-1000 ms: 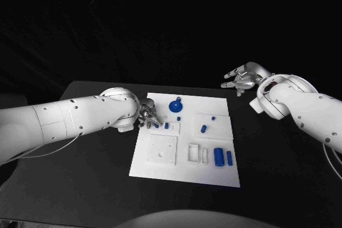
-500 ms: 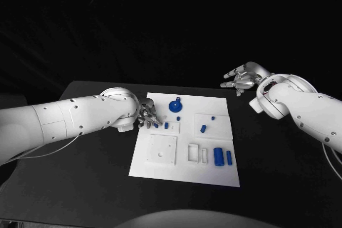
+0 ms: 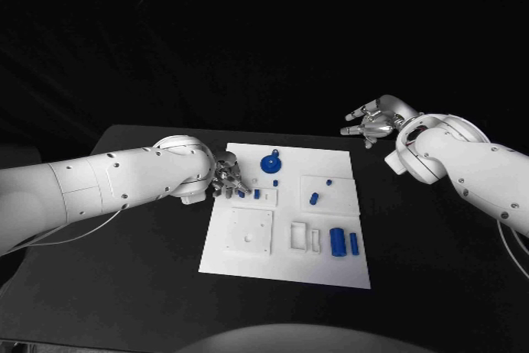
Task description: Assemble the parts on the task board
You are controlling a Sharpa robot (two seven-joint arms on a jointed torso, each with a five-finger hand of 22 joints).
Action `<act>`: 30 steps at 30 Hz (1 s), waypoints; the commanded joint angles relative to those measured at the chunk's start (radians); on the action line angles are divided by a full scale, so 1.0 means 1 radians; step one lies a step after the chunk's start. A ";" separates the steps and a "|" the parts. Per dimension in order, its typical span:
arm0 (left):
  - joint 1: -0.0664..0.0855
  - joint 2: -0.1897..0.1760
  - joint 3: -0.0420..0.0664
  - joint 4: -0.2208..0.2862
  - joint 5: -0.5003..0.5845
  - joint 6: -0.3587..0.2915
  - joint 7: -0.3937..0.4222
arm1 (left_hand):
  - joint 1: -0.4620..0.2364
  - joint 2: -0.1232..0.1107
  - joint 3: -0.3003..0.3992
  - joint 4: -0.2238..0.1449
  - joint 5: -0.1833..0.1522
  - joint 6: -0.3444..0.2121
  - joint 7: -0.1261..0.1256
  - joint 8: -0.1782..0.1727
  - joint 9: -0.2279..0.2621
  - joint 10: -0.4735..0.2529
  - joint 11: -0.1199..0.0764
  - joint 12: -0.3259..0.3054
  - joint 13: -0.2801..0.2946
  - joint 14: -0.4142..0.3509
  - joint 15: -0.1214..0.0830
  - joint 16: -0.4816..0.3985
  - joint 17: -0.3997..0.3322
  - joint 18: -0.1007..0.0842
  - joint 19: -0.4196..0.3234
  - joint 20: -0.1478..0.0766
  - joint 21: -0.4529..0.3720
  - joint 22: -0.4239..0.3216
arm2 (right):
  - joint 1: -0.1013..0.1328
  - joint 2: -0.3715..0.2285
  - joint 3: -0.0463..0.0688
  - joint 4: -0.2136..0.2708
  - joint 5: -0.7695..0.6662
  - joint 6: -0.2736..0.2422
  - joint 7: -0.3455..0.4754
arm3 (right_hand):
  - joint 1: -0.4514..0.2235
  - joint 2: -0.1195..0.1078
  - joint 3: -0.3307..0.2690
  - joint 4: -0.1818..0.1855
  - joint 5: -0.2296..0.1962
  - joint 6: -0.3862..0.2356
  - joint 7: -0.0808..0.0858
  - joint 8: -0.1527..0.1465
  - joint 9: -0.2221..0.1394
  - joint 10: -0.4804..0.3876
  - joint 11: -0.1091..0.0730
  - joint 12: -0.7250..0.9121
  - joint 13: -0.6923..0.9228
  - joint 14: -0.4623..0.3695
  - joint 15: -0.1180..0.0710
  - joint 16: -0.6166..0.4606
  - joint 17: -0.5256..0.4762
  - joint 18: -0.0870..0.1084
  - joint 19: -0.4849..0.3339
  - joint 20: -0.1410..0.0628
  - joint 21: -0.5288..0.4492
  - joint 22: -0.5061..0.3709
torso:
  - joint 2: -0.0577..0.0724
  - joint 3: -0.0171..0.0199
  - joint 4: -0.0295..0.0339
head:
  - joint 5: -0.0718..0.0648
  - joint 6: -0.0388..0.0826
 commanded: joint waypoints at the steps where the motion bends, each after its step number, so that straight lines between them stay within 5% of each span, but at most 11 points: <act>1: -0.011 0.005 -0.006 0.003 0.014 0.025 -0.010 | -0.001 -0.008 -0.008 0.002 -0.004 -0.001 -0.004 -0.004 -0.001 0.036 -0.006 -0.006 -0.001 0.000 -0.004 -0.004 -0.002 -0.010 -0.002 -0.007 -0.004 0.017 | -0.001 0.001 0.000 0.000 -0.003 0.011 0.006 | -0.002 -0.001 -0.001 -0.003 0.004 0.004 0.004 0.003 0.000 -0.006 -0.003 -0.005 -0.002 -0.003 0.000 -0.004 -0.001 0.014 0.032 0.005 0.001 -0.001 | 0.000 -0.0002 0.0001 | 0.000 -0.001; 30: -0.011 0.010 -0.006 -0.001 0.012 0.020 -0.023 | -0.023 -0.023 -0.045 0.041 -0.012 0.001 -0.006 0.000 0.005 0.036 -0.008 -0.005 -0.001 0.000 -0.007 -0.006 -0.003 -0.012 0.001 -0.010 -0.008 0.017 | -0.002 0.001 0.000 0.000 -0.003 0.013 0.007 | -0.008 -0.001 -0.009 -0.001 0.013 0.003 0.004 0.003 0.000 -0.006 -0.003 -0.005 -0.002 -0.003 0.000 -0.004 -0.002 0.014 0.032 0.006 0.000 -0.002 | 0.000 -0.0003 -0.0004 | -0.003 -0.003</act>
